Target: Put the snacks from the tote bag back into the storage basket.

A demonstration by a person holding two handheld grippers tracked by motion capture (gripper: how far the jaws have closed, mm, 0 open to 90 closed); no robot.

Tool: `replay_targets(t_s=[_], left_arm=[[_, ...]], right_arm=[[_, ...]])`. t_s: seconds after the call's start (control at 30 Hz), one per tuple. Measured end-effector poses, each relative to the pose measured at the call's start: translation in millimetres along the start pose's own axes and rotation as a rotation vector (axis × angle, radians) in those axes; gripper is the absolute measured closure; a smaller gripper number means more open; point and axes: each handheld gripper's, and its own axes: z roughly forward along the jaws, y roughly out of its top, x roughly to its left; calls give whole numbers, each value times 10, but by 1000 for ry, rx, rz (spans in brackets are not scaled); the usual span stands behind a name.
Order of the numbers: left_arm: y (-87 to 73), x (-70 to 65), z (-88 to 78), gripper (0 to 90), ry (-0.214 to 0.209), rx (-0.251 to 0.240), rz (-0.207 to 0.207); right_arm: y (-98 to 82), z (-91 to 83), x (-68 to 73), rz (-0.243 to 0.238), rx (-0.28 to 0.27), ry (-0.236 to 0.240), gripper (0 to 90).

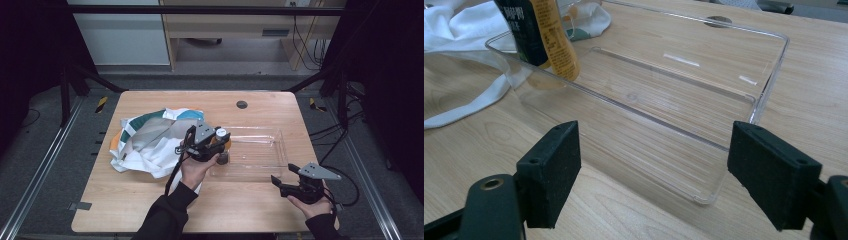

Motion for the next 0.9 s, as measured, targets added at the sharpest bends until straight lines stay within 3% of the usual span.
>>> replay_targets(t_s=[0.9], left_arm=[[-176, 32, -16, 589, -4, 26, 8]], right_arm=[[-2, 2, 4, 0, 2, -1, 214]])
